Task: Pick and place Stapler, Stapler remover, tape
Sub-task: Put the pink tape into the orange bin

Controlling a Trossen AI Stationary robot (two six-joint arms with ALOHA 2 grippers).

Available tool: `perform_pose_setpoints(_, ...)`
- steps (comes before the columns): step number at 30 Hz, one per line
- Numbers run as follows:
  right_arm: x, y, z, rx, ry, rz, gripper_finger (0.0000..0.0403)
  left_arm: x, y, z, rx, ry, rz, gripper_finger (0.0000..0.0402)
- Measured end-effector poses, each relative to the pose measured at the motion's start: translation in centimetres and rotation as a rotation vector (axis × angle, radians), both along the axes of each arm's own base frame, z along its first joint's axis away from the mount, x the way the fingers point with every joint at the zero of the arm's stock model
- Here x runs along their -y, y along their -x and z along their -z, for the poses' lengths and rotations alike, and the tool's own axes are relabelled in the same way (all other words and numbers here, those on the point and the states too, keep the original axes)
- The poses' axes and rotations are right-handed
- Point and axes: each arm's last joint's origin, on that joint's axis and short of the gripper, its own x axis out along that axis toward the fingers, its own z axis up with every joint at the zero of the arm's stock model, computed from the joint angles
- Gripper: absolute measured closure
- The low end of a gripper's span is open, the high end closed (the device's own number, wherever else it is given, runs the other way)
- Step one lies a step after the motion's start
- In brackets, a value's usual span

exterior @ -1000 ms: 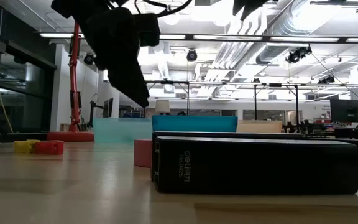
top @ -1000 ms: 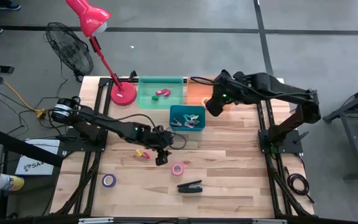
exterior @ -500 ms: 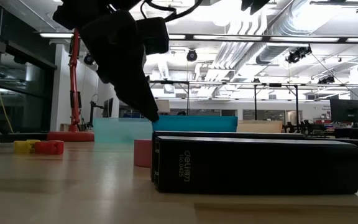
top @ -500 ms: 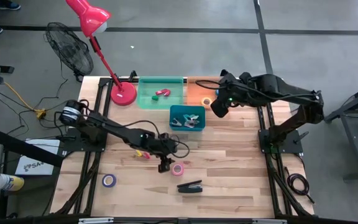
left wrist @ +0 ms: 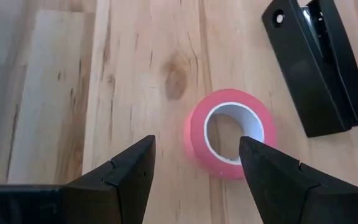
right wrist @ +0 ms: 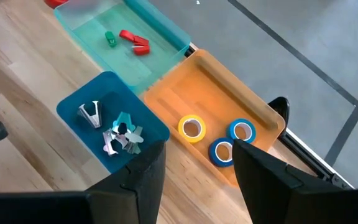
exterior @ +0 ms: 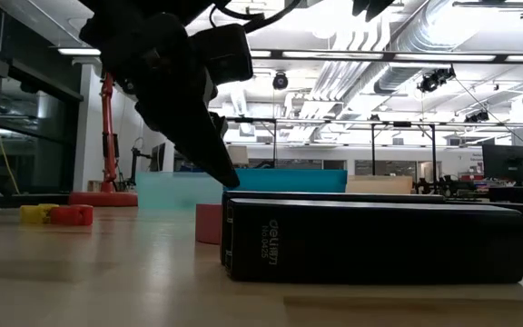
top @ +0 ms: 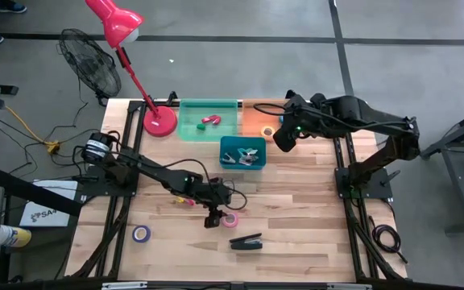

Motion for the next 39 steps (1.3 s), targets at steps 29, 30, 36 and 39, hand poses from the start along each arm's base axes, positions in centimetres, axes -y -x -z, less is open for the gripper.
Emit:
perform_pose_setpoints(29,0.0,0.0,0.0,0.038,-0.031,0.048,0.0226,0.9,-0.6,2.8,-0.032,-0.068,0.021,0.0252)
perform_pose_setpoints(30,0.0,0.0,0.0,0.038,-0.031,0.048,0.0226,0.9,-0.6,2.8,-0.032,-0.068,0.021,0.027)
perform_pose_setpoints(36,0.0,0.0,0.0,0.038,-0.038,0.044,0.0226,0.9,-0.6,2.8,-0.041,-0.054,0.006,0.0373)
perform_pose_setpoints(39,-0.1,0.0,0.0,0.038,-0.051,0.036,0.0226,0.8,-0.4,2.5,-0.037,-0.068,-0.018,0.0373)
